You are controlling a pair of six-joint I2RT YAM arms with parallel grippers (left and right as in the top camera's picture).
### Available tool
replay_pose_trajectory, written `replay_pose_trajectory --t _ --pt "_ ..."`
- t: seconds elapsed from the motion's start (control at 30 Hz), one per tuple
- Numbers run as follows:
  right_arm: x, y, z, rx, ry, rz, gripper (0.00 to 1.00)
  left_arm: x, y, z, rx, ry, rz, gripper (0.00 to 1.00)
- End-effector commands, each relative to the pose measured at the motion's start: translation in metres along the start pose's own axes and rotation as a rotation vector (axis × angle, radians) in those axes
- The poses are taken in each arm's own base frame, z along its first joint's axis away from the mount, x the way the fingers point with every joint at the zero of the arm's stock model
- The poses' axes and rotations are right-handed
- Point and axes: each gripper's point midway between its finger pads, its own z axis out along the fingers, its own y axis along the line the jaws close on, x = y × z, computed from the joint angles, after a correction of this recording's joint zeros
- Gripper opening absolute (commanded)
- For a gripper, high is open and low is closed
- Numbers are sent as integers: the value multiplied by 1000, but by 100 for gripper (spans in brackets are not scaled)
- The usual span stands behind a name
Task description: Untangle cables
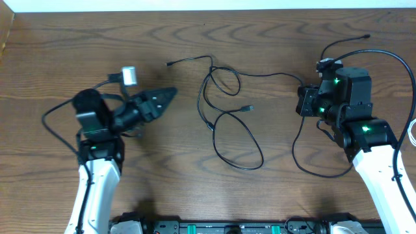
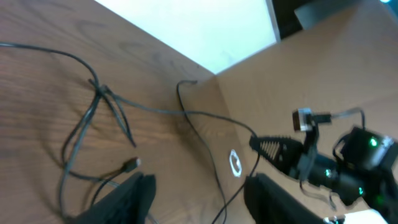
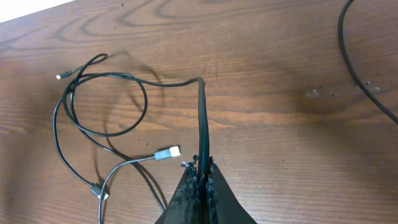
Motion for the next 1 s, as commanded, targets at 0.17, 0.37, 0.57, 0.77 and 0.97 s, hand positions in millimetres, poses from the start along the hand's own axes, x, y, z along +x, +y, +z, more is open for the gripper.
replay_pose_trajectory --t 0.17,0.37,0.57,0.77,0.97 --pt "-1 3 -4 -15 -7 -19 1 10 1 49 -179 -102 -43 82" --pt "1 2 -4 -12 5 -17 1 32 21 80 -351 -203 -175 82" --pt "2 2 -4 -11 8 -16 1 53 50 101 -450 -265 -319 82" --pt "3 2 -4 -12 10 -10 1 55 60 130 -380 -298 -359 82" --pt "3 2 -4 -12 11 4 1 67 84 152 -346 -314 -459 72"
